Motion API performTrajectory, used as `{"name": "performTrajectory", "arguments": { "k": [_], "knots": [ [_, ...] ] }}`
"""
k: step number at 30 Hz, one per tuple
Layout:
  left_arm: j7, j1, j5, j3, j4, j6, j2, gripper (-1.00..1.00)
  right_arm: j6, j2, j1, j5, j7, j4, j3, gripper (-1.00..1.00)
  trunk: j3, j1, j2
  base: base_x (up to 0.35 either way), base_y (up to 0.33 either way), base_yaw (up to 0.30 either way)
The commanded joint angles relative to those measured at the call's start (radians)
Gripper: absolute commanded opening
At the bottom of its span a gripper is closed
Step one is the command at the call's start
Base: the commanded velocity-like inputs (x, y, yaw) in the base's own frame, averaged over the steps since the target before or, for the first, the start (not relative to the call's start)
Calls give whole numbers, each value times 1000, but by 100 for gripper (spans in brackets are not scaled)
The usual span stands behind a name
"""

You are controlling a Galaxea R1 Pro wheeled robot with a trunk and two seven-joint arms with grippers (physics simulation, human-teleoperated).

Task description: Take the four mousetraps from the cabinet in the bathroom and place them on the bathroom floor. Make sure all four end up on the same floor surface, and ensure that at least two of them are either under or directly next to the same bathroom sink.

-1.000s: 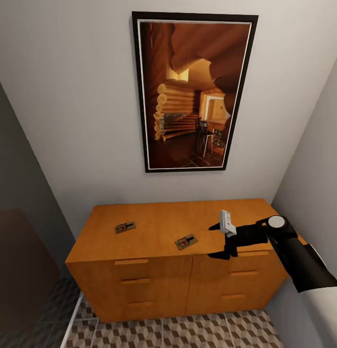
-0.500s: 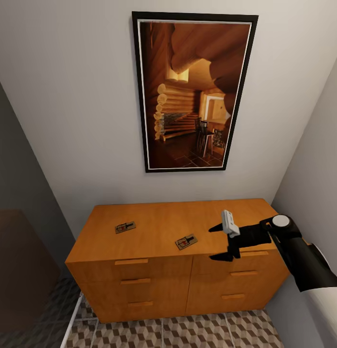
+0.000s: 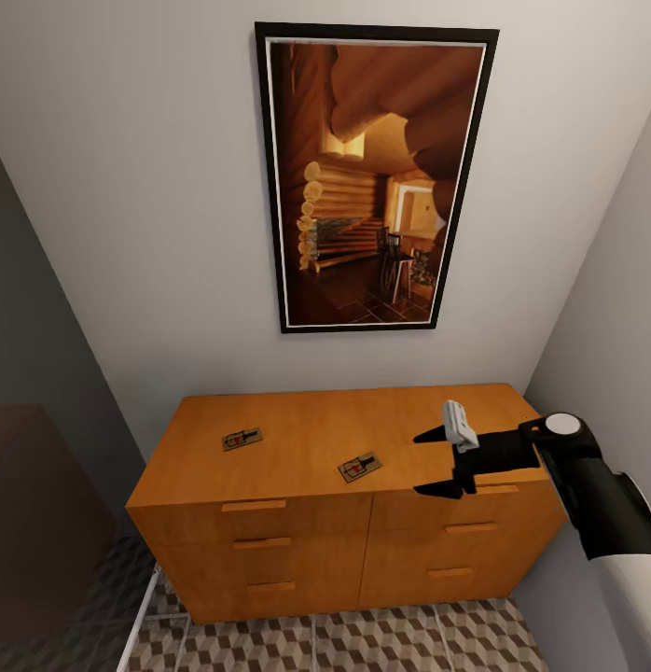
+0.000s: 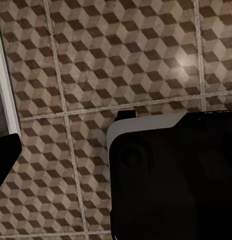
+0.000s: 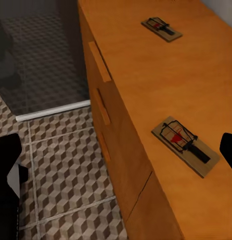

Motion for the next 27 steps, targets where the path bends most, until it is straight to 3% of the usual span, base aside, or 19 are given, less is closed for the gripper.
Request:
{"name": "performTrajectory", "arguments": {
  "k": [1, 11, 21, 27],
  "knots": [
    [2, -2, 9, -8, 5, -8, -1, 100, 12, 0, -1, 4, 8, -1, -2, 100, -2, 1, -2, 0, 0, 0],
    [1, -2, 9, -8, 5, -8, -1, 100, 21, 2, -1, 3, 11, 6, 9, 100, -2, 1, -2, 0, 0, 0],
    [1, -1, 9, -8, 5, -8, -1, 100, 38, 3, -1, 2, 11, 11, 97, 100, -2, 1, -2, 0, 0, 0],
    [2, -1, 8, -8, 5, -8, -1, 100, 41, 4, -2, 2, 11, 12, 119, 100, -2, 1, -2, 0, 0, 0]
  ]
}}
